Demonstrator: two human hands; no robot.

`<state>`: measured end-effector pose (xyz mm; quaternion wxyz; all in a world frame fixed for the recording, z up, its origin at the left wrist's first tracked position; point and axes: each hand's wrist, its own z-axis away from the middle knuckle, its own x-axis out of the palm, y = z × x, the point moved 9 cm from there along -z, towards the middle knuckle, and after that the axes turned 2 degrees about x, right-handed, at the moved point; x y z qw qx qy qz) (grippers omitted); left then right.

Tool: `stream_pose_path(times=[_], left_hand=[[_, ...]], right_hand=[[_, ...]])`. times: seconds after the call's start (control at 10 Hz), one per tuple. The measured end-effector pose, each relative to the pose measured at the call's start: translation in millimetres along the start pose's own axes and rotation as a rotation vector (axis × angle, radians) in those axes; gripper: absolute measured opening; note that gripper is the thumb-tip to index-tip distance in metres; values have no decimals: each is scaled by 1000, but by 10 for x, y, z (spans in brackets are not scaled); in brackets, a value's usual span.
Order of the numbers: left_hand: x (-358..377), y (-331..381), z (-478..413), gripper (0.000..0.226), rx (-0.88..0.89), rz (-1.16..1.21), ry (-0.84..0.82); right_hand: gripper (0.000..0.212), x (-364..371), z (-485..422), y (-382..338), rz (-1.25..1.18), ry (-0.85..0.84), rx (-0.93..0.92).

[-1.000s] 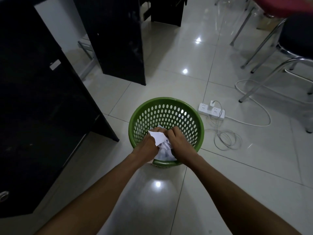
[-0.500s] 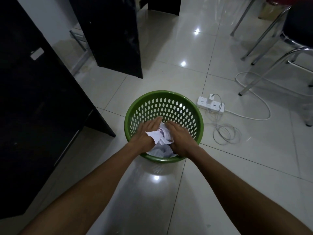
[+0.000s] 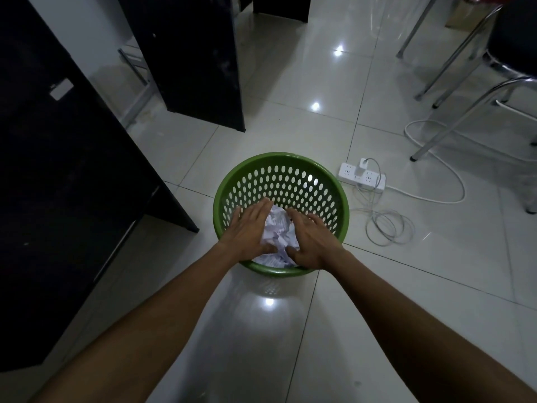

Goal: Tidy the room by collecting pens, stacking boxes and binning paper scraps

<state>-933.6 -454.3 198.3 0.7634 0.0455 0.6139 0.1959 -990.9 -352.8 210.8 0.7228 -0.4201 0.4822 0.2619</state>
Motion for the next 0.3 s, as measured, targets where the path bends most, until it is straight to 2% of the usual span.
stream_pose_path(times=[0.1, 0.3], left_hand=[[43, 8, 6, 105, 13, -62, -27], [175, -39, 22, 104, 5, -68, -46]], right_hand=[[79, -23, -13, 1, -27, -17, 12], [78, 11, -83, 46, -28, -26, 56]])
